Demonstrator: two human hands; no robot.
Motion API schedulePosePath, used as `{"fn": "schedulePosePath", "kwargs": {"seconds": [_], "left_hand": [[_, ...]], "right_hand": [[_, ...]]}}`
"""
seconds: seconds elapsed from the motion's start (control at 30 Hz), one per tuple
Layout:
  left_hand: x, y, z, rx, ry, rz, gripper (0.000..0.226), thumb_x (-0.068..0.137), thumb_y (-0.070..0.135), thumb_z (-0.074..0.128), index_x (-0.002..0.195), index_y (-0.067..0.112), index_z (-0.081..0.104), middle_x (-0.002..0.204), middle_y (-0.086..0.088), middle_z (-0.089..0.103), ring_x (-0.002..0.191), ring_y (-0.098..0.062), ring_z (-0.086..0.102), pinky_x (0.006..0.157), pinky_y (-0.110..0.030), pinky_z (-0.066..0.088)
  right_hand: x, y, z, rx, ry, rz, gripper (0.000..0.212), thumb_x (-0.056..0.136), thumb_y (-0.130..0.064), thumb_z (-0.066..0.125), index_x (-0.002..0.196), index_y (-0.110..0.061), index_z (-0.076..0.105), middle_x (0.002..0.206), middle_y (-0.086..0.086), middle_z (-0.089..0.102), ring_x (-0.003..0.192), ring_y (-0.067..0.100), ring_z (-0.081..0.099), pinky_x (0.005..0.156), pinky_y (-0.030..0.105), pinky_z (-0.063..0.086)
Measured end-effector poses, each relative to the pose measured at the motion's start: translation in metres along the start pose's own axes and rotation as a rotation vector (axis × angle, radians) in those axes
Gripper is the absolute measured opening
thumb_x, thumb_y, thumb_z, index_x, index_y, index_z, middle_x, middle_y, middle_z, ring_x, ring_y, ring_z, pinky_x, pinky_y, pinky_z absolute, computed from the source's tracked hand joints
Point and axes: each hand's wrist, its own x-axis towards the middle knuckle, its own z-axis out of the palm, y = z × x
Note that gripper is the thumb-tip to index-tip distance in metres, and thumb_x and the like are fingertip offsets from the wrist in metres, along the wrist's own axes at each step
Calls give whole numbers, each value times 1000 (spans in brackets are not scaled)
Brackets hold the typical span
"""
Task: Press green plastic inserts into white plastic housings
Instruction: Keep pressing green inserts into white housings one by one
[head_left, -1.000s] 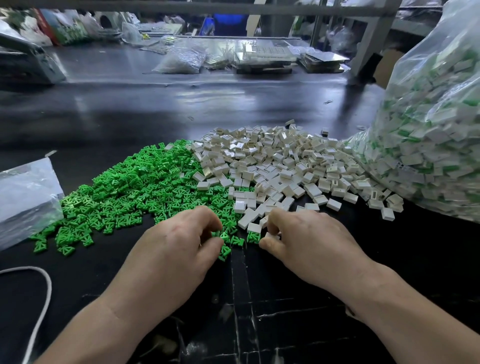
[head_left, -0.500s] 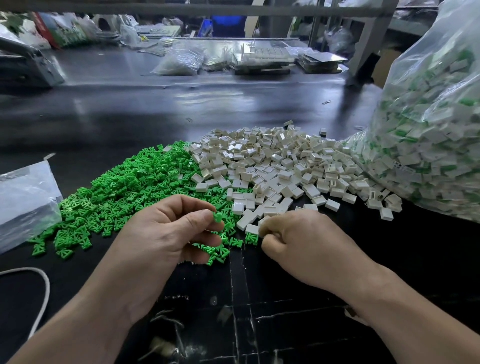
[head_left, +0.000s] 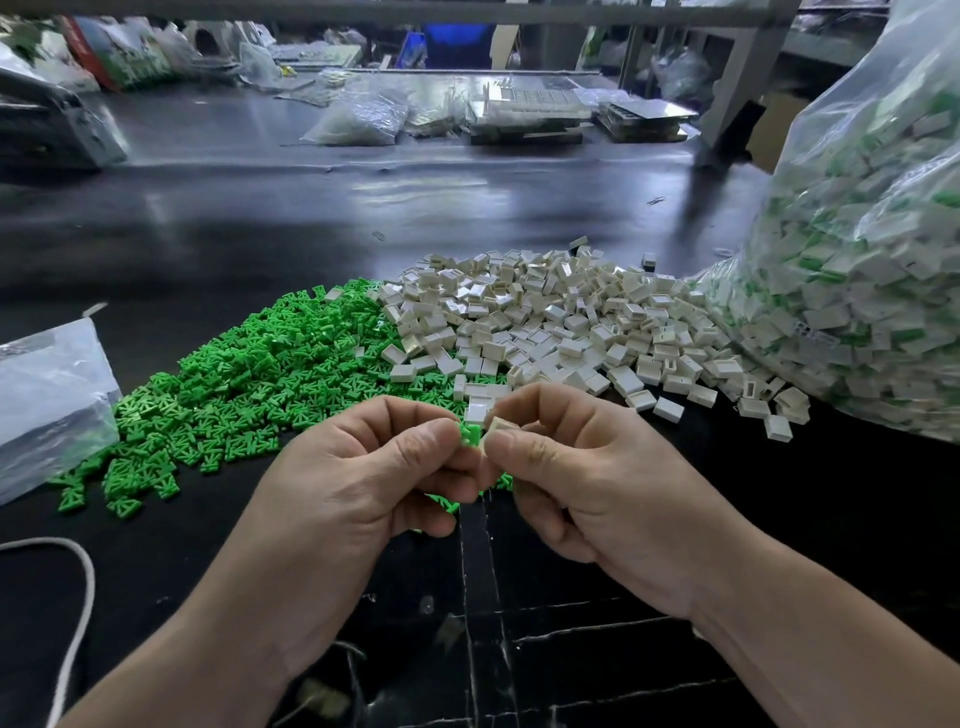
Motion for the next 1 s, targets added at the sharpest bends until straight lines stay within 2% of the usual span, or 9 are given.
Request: {"fn": "schedulePosePath", "kwargs": {"seconds": [0.07, 0.17, 0.33, 0.5, 0.63, 0.73, 0.83, 0.93, 1.0], "left_hand": [[0, -1, 0, 24, 5, 5, 17, 68, 30, 77, 80, 19, 75, 84, -18, 73, 68, -21, 69, 50, -23, 50], [0, -1, 0, 40, 17, 12, 17, 67, 30, 80, 80, 20, 74, 84, -15, 73, 68, -21, 69, 50, -24, 50], [-2, -1, 0, 77, -14, 25, 8, 77, 27, 76, 82, 21, 73, 86, -15, 74, 70, -19, 69, 52, -22, 51], [-1, -1, 0, 72, 19, 47, 16, 69, 32, 79, 81, 22, 74, 86, -14, 74, 68, -19, 69, 52, -23, 50], [-2, -2, 0, 83, 28, 57, 14, 72, 31, 77, 81, 20, 73, 82, -12, 73, 66, -20, 68, 52, -24, 51], [-2, -2, 2, 86, 28, 50, 16, 71, 31, 80, 80, 20, 74, 80, -11, 72, 66, -19, 67, 52, -24, 51], [-2, -2, 2, 89, 25, 42, 19, 68, 33, 81, 80, 20, 74, 80, -11, 72, 66, -20, 67, 52, -25, 51], [-1, -4, 2, 82, 24, 35, 15, 71, 28, 83, 80, 20, 74, 80, -12, 72, 65, -20, 67, 52, -25, 50], [-2, -4, 3, 79, 18, 38, 17, 69, 32, 78, 80, 20, 74, 80, -12, 72, 65, -20, 67, 52, -25, 50]], "right_hand": [[-1, -2, 0, -28, 0, -8, 5, 91, -23, 67, 93, -26, 70, 73, 4, 65, 43, 9, 40, 35, 17, 30], [-2, -1, -1, -43, -3, -12, 10, 86, -27, 71, 96, -26, 72, 68, 5, 62, 40, 9, 39, 34, 17, 29], [-1, 2, -1, -35, 38, -28, 11, 88, -24, 68, 96, -20, 74, 75, 4, 64, 46, 10, 44, 37, 20, 31], [2, 5, -3, 100, 87, 13, 15, 90, -10, 71, 101, -19, 73, 81, 10, 65, 46, 10, 46, 36, 21, 33], [3, 4, -3, 91, 86, 69, 11, 90, -6, 71, 90, -17, 75, 80, 12, 62, 48, 10, 47, 38, 20, 34], [2, 5, -3, 73, 71, 88, 8, 91, -11, 71, 86, -18, 73, 65, 1, 57, 50, 10, 48, 40, 21, 37], [2, 5, -3, 64, 95, 100, 2, 90, -19, 71, 89, -17, 72, 64, -1, 56, 49, 9, 46, 39, 20, 35], [2, 4, -3, 153, 99, 124, 21, 81, -25, 73, 95, -9, 72, 66, 1, 56, 48, 10, 45, 38, 20, 33], [3, 3, -3, 222, 107, 128, 29, 77, -25, 74, 99, -6, 74, 67, 3, 58, 49, 11, 47, 38, 21, 35]]}}
